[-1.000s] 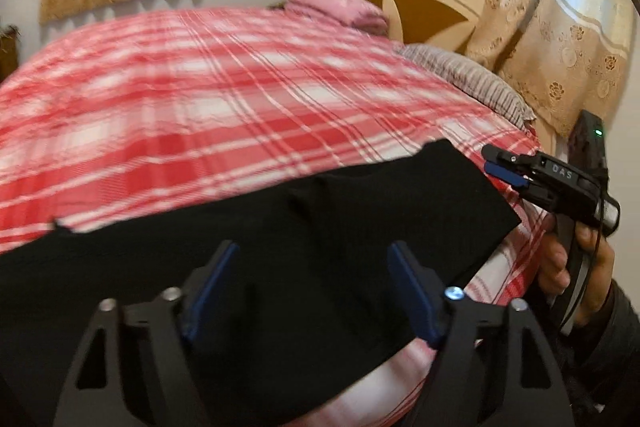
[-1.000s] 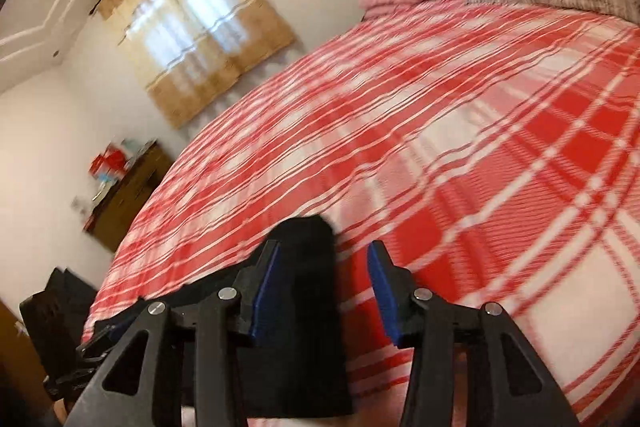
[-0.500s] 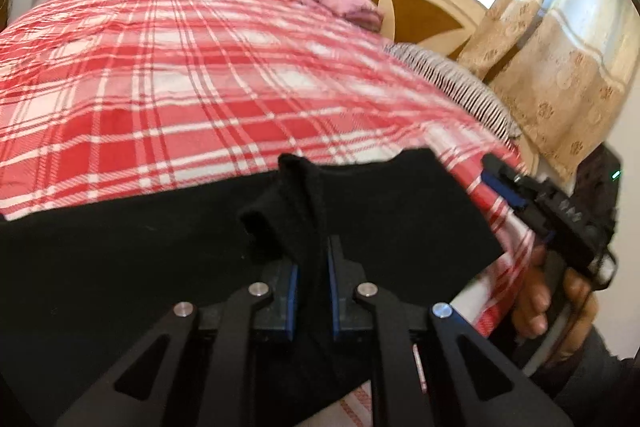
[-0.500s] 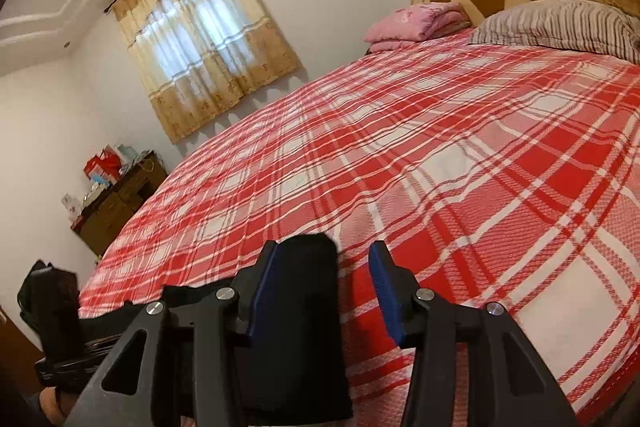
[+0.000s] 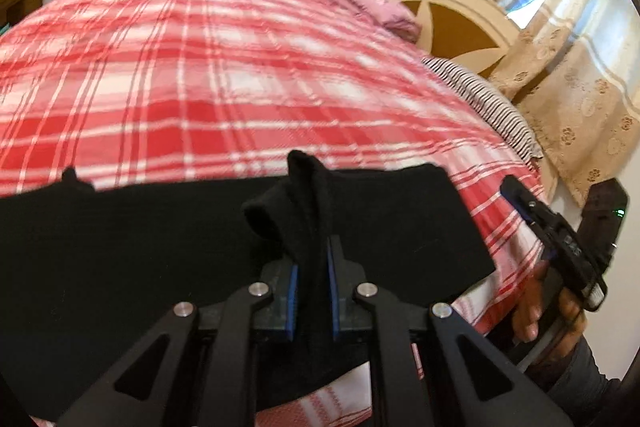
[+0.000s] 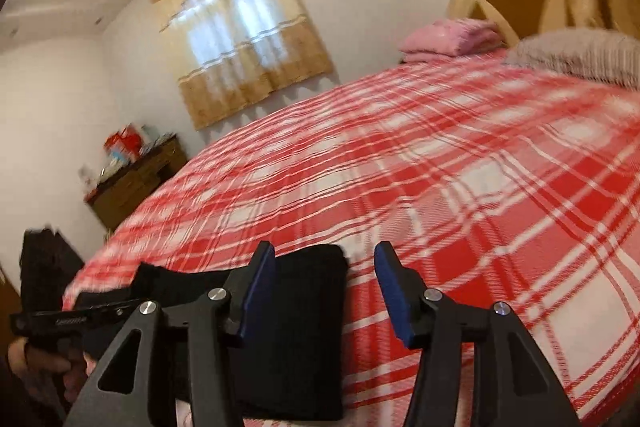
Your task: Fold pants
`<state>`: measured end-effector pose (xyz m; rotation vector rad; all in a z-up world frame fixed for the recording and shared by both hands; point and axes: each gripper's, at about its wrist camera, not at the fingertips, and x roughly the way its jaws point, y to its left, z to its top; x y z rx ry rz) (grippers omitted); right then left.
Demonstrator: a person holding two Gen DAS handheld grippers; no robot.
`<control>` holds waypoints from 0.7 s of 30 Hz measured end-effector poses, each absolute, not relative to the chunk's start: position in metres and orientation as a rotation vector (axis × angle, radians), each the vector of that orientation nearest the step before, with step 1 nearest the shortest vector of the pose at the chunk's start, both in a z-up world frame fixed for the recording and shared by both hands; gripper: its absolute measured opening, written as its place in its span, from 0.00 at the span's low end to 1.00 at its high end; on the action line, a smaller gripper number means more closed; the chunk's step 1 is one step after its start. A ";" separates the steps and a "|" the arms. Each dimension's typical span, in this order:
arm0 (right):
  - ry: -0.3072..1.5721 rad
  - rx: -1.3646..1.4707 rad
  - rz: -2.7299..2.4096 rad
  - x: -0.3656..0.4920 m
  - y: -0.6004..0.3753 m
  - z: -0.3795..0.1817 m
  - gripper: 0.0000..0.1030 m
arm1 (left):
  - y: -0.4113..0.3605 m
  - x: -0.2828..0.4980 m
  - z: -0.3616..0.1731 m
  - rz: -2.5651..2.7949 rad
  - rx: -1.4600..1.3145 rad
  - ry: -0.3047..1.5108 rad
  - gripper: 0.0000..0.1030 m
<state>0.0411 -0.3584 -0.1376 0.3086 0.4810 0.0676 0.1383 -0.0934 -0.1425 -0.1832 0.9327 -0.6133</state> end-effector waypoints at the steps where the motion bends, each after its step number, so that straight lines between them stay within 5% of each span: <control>1: 0.496 0.289 0.097 0.043 -0.352 -0.139 0.56 | -0.093 0.140 -0.147 -0.604 -0.187 0.945 0.13; 10: 0.776 0.148 0.230 0.073 -0.308 -0.178 0.60 | -0.094 0.137 -0.167 -0.551 -0.095 0.914 0.21; 12: 0.755 0.156 0.236 0.071 -0.309 -0.176 0.60 | -0.096 0.133 -0.165 -0.542 -0.057 0.899 0.27; 14: 0.742 0.173 0.231 0.067 -0.312 -0.172 0.60 | -0.097 0.129 -0.163 -0.526 -0.019 0.878 0.50; 17: 0.661 0.162 0.190 0.062 -0.312 -0.157 0.60 | -0.095 0.119 -0.161 -0.479 0.046 0.826 0.68; 21: 0.758 0.068 0.156 0.084 -0.290 -0.170 0.63 | -0.086 0.117 -0.169 -0.443 0.080 0.831 0.69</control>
